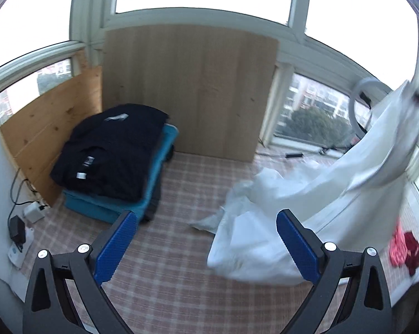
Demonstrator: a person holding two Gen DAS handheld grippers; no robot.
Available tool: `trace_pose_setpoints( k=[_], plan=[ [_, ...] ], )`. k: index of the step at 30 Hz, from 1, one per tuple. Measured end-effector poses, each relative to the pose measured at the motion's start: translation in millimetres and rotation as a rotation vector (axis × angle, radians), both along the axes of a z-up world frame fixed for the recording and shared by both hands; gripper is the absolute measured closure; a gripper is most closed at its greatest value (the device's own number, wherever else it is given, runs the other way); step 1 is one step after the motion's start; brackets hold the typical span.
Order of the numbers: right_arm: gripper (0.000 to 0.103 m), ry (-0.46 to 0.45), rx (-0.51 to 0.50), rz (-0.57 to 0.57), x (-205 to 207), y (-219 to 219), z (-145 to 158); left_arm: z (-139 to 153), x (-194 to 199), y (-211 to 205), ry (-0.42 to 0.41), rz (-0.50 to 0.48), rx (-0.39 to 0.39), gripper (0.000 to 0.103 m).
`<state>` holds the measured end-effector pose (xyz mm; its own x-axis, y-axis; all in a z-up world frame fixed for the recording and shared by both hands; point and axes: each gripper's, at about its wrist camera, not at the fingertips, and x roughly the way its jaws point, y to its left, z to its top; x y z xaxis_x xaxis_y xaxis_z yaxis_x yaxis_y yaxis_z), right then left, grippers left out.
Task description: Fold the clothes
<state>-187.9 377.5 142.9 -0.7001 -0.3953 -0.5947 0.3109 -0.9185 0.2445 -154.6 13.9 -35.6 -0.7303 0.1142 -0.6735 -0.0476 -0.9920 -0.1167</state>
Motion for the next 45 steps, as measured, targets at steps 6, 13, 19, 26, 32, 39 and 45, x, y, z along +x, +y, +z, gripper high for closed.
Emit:
trace_pose_setpoints(
  k=[6,13,19,26,32,39,45],
  plan=[
    [0.094,-0.653,0.073,-0.144,-39.8,101.7,-226.8,-23.6,-1.1,28.5,-0.086,-0.012,0.0,0.002],
    [0.075,-0.561,0.226,0.144,-3.5,127.7,-216.2,-46.6,13.1,68.6,-0.149,0.014,-0.051,0.002],
    [0.049,-0.387,0.528,0.609,4.3,78.6,-178.9,-50.1,37.6,91.9,-0.17,0.113,-0.06,0.002],
    [0.049,-0.402,0.716,1.049,3.3,25.9,-222.3,-44.1,70.4,100.0,-0.189,0.244,-0.1,0.002],
    [0.049,-0.325,1.004,1.255,33.2,9.6,-276.6,-44.9,89.5,94.0,-0.21,0.317,-0.101,0.002],
    [0.1,-0.329,0.919,1.135,22.9,18.4,-263.2,-46.6,88.0,93.2,-0.211,0.29,-0.099,0.002],
    [0.1,-0.164,0.604,0.89,11.2,13.4,-146.0,-30.5,73.6,79.5,-0.152,0.225,-0.104,0.002]
  ],
)
